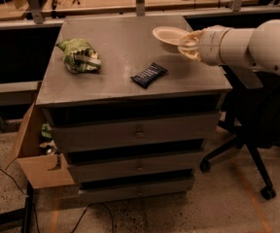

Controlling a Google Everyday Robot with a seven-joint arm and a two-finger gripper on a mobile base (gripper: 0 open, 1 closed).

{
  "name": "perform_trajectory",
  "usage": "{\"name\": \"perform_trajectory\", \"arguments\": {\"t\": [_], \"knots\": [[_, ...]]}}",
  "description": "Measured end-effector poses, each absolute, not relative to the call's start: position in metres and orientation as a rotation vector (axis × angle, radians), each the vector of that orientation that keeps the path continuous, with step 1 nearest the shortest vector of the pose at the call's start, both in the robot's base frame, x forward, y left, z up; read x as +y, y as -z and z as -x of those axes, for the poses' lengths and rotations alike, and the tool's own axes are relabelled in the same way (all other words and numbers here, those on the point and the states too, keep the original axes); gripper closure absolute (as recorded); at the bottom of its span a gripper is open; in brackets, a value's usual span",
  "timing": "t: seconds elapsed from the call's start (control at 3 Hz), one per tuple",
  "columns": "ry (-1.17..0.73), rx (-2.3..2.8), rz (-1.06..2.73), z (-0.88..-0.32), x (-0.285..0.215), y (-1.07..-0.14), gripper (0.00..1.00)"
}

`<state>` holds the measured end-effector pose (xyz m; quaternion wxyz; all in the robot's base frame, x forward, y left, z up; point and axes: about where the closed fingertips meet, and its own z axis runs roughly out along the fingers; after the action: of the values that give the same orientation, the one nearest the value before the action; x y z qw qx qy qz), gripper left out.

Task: Move paper bowl near rxbar blueberry

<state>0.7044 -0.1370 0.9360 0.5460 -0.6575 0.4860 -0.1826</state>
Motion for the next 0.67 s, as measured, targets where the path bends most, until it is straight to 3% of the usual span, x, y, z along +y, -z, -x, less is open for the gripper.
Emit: {"name": "perform_trajectory", "arguments": {"t": [0.33, 0.67], "knots": [[0.364, 1.18, 1.593, -0.676, -0.118, -0.912, 1.0], [0.341, 1.217, 1.612, -0.656, -0.113, -0.894, 0.74]]}}
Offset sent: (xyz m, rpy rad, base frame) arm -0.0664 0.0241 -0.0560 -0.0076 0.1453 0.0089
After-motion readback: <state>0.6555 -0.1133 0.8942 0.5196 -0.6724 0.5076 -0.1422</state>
